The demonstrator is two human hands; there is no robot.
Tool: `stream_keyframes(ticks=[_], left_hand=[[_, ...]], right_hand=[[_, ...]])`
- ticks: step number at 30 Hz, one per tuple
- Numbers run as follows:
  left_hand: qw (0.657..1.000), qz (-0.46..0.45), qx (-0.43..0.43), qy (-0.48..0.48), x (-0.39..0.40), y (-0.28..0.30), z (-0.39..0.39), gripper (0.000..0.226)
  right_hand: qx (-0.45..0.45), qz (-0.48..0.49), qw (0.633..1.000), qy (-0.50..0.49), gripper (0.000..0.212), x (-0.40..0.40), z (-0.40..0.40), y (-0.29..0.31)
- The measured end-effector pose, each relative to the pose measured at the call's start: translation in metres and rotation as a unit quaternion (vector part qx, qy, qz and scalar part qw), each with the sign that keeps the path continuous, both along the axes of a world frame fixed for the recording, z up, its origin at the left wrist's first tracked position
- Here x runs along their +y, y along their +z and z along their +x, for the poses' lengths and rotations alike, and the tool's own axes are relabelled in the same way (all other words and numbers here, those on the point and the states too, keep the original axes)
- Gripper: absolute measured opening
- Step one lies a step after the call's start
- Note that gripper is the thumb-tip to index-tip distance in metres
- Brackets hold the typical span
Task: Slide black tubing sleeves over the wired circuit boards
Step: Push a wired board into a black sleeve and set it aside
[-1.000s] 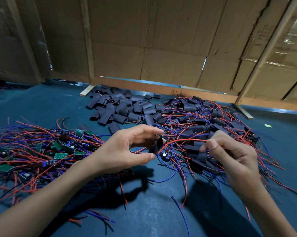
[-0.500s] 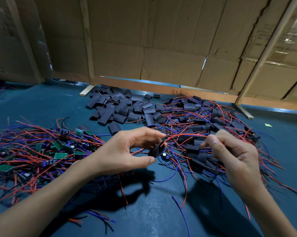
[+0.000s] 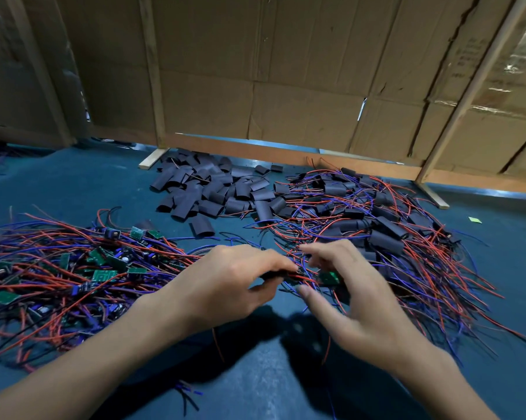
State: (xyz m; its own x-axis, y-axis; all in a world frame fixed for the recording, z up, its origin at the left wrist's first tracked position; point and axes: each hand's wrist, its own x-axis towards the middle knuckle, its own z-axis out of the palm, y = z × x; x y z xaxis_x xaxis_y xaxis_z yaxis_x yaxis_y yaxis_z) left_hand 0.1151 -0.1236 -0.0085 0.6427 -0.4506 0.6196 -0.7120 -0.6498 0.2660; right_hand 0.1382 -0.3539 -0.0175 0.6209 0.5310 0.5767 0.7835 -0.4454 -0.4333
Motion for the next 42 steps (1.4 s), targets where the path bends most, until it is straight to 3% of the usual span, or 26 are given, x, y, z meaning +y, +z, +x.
stream_keyframes(ticks=[2, 4, 8, 12, 16, 20, 24, 27, 30, 33, 36, 37, 39, 40, 42], left_hand=[[1.000, 0.009, -0.007, 0.002, -0.002, -0.001, -0.001, 0.026], [1.000, -0.001, -0.008, 0.001, 0.000, 0.001, 0.000, 0.025], [1.000, -0.021, -0.021, 0.007, 0.005, 0.005, 0.002, 0.026], [1.000, 0.020, -0.012, 0.003, 0.005, 0.003, 0.003, 0.036], [0.999, 0.031, -0.009, -0.008, 0.004, 0.002, 0.003, 0.042], [0.999, 0.039, -0.035, -0.016, 0.002, 0.002, 0.002, 0.040], [0.997, 0.039, -0.053, -0.037, -0.001, 0.000, 0.003, 0.038], [0.996, 0.049, -0.058, -0.036, -0.003, -0.002, 0.002, 0.040], [0.996, 0.050, -0.068, -0.032, -0.003, -0.002, 0.005, 0.044], [0.997, 0.046, -0.063, 0.018, 0.014, 0.001, 0.016, 0.060], [0.984, 0.047, 0.000, 0.174, 0.051, 0.000, 0.045, 0.056], [0.965, 0.090, 0.059, 0.240, 0.063, -0.001, 0.059, 0.057], [0.891, 0.208, 0.225, 0.336, 0.078, 0.001, 0.079, 0.058], [0.860, 0.249, 0.282, 0.344, 0.082, 0.002, 0.086, 0.054], [0.851, 0.271, 0.304, 0.331, 0.087, 0.003, 0.094, 0.044]], right_hand=[[0.074, 0.050, 0.996, -0.001, 0.050, 0.004, 0.000, -0.005], [0.154, 0.125, 0.980, -0.018, 0.043, 0.003, 0.001, -0.006], [0.187, 0.114, 0.973, -0.079, 0.026, -0.005, 0.006, -0.003], [0.243, 0.192, 0.951, 0.012, 0.015, -0.008, 0.005, 0.001], [0.171, 0.189, 0.967, 0.022, 0.010, -0.008, 0.005, 0.002], [0.003, 0.118, 0.993, 0.006, 0.010, -0.006, 0.005, 0.000], [-0.114, 0.071, 0.991, -0.017, 0.012, -0.002, 0.003, -0.005], [-0.137, 0.051, 0.989, -0.024, 0.012, 0.002, 0.001, -0.008], [-0.091, 0.081, 0.993, -0.005, 0.014, 0.000, 0.000, -0.004], [-0.140, 0.105, 0.982, -0.072, 0.015, -0.017, 0.006, 0.007], [-0.213, 0.135, 0.949, -0.188, 0.014, -0.041, 0.020, 0.016], [-0.219, 0.141, 0.939, -0.224, 0.014, -0.049, 0.025, 0.016], [-0.199, 0.113, 0.930, -0.286, 0.011, -0.064, 0.037, 0.010], [-0.172, 0.077, 0.933, -0.306, 0.010, -0.070, 0.044, 0.006], [-0.098, 0.015, 0.936, -0.339, 0.012, -0.075, 0.051, -0.001]])
